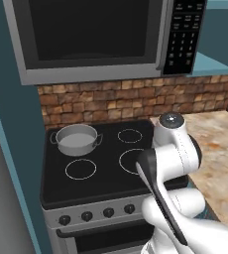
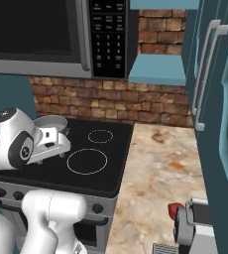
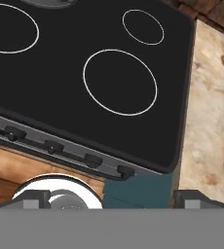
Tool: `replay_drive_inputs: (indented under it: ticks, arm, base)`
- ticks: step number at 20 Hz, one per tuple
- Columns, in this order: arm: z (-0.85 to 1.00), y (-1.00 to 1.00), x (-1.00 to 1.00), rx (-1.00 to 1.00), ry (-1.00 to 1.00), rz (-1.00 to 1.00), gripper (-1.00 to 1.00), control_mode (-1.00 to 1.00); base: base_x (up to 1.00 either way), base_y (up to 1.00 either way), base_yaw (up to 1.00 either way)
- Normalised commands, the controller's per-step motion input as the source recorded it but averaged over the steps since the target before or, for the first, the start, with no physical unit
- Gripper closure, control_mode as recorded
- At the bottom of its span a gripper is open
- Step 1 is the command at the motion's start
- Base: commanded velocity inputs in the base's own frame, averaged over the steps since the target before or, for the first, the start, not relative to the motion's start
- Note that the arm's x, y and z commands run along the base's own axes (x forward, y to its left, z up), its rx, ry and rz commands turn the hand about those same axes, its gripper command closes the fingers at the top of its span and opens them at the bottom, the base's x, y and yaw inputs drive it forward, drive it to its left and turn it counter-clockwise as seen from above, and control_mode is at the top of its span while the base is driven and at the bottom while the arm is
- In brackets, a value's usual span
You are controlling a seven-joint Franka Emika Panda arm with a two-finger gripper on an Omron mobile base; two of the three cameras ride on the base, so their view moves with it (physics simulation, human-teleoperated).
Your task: Turn on the burner for the pot on the stove. Wait thirty seconds for the pot to heat up. Then add the onion to the pot.
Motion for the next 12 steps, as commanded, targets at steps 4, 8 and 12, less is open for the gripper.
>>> replay_drive_inputs:
  ticks: [4, 8, 12]
  arm:
    - [-0.3, 0.9, -0.07, -0.12, 0.0, 0.09, -1.0, -1.0]
    - [-0.54, 0.85, -0.2, -0.09, 0.0, 0.1, -1.0, -1.0]
    - [-0.69, 0.77, -0.32, -0.02, 0.0, 0.11, -1.0, -1.0]
  base:
    - [0.0, 0.0, 0.0]
    - [0.0, 0.0, 0.0]
    - [0.0, 0.0, 0.0]
